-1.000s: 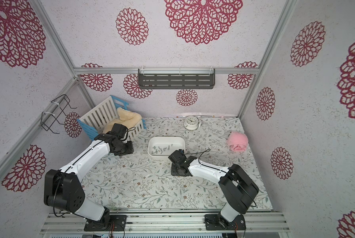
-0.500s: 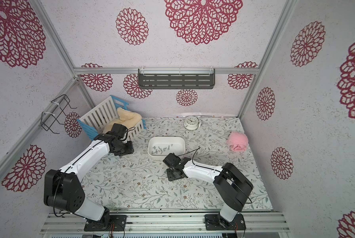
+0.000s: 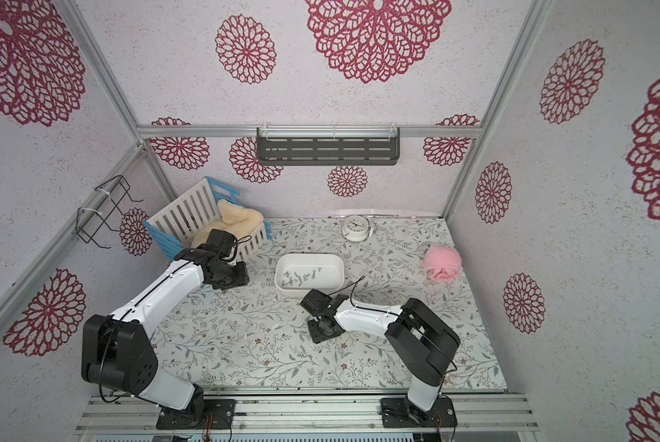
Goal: Put the screws on the desktop into the storage box
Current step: Pick up the screw from the center of the board.
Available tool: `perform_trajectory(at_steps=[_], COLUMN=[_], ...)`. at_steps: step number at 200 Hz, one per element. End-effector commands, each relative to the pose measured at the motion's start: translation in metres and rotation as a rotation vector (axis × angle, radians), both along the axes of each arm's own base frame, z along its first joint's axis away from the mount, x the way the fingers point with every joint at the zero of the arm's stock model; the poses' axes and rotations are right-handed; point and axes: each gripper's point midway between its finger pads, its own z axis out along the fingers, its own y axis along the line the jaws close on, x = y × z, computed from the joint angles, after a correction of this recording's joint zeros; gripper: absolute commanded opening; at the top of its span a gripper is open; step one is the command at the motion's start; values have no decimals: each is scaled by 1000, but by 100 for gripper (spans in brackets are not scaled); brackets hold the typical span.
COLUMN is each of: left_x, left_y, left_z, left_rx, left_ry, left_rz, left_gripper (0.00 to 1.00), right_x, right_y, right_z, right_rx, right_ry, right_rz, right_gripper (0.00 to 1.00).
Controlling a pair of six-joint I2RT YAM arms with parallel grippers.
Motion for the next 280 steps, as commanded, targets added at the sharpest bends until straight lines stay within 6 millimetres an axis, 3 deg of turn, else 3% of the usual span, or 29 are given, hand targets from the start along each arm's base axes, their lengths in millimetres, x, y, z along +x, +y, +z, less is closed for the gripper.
perform_trajectory(at_steps=[1, 123, 280], left_x=[3, 4, 4], left_y=[2, 2, 2], left_z=[-3, -4, -4], left_rx=[-6, -11, -11], left_ry=[-6, -3, -3], left_rz=[-2, 1, 1], left_gripper=[39, 39, 39], right_x=[2, -9, -9], right_y=[5, 1, 2], right_z=[3, -3, -6], right_rx=[-8, -63, -84], right_ry=[-7, 28, 29], right_rz=[23, 41, 40], right_gripper=[40, 34, 19])
